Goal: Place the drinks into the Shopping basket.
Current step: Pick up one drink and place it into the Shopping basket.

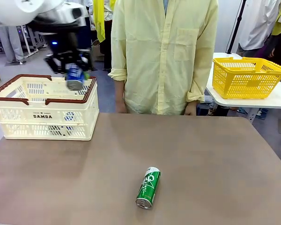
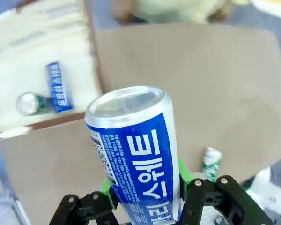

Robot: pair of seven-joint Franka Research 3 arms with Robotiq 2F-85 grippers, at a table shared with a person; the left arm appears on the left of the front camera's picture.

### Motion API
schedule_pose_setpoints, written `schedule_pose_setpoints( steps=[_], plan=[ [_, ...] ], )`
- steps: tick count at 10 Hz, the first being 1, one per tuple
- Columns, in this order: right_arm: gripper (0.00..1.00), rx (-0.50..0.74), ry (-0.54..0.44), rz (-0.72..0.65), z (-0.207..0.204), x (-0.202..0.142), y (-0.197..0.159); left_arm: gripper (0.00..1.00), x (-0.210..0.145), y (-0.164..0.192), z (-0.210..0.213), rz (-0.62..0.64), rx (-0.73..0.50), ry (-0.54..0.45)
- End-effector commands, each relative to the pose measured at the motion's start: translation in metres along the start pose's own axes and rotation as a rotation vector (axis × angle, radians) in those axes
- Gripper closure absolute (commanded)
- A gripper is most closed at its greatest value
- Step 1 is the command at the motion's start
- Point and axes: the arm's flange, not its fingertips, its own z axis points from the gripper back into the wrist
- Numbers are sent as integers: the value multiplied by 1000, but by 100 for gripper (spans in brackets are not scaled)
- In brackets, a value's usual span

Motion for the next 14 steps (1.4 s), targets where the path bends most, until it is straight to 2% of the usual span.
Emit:
schedule_pose_setpoints(
  steps=[1,2,3,4,8,9,10,11,12,14],
  plan=[
    [0,-12,14,-9,0,-2,3,100,-2,48,-3,190,131,-27],
    [0,-12,14,-9,0,-2,3,100,-12,76,2,262,116,-28],
    [0,-12,14,-9,0,-2,3,100,-24,86,9,295,84,-124],
    [0,-12,14,-9,0,-2,3,100,7,75,-5,180,102,-12],
    [0,-12,14,-9,0,-2,3,100,-2,79,-11,209,105,-16],
    [0,-12,14,-9,0,-2,3,100,34,87,-6,196,104,-56],
    [0,-12,14,-9,0,-2,3,100,77,100,-5,125,97,-64],
    [0,-12,14,-9,0,-2,3,100,107,111,-13,126,94,-59],
    [0,-12,14,-9,0,-2,3,100,123,117,-31,48,59,-16],
    [0,-12,14,-9,0,-2,3,100,138,118,-75,-21,38,96]
  ],
)
